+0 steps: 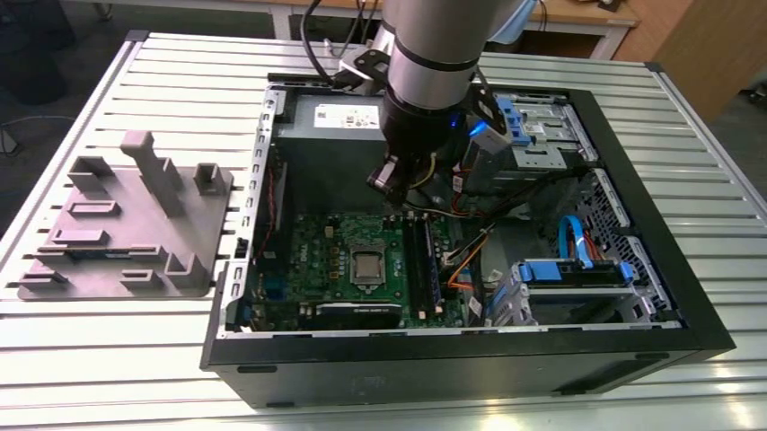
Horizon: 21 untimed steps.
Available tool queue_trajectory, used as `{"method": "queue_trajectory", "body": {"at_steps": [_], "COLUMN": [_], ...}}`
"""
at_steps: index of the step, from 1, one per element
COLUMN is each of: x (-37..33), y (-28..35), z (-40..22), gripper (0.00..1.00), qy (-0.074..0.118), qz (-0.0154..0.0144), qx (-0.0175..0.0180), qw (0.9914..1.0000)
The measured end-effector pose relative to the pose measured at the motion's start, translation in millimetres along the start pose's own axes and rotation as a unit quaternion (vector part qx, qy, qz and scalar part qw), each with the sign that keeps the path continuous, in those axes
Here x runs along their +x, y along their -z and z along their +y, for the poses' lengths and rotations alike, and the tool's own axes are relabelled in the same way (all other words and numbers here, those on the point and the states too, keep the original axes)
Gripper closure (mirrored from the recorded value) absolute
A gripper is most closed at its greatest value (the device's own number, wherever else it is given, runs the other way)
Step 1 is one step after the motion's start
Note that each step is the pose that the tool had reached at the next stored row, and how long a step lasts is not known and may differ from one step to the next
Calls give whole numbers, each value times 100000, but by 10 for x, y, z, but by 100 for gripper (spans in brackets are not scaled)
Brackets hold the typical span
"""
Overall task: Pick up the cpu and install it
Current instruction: 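Install the first cpu locking lever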
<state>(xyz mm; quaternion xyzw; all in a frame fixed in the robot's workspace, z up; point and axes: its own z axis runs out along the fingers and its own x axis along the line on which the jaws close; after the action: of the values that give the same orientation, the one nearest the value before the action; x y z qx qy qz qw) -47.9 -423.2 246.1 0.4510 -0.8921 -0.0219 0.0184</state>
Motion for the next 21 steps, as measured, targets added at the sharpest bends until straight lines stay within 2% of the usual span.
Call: {"method": "queue_trajectory", "body": {"at_steps": [6,10,15,21], "x": [0,33,130,289], "y": [-35,-39,-40,-42], "z": [-2,-13,-39,-95], "gripper": [90,90,90,90], "qy": [-5,-11,-5,-5], "qz": [56,68,74,123], "qx": [34,48,53,93], "qw": [100000,100000,100000,100000]}}
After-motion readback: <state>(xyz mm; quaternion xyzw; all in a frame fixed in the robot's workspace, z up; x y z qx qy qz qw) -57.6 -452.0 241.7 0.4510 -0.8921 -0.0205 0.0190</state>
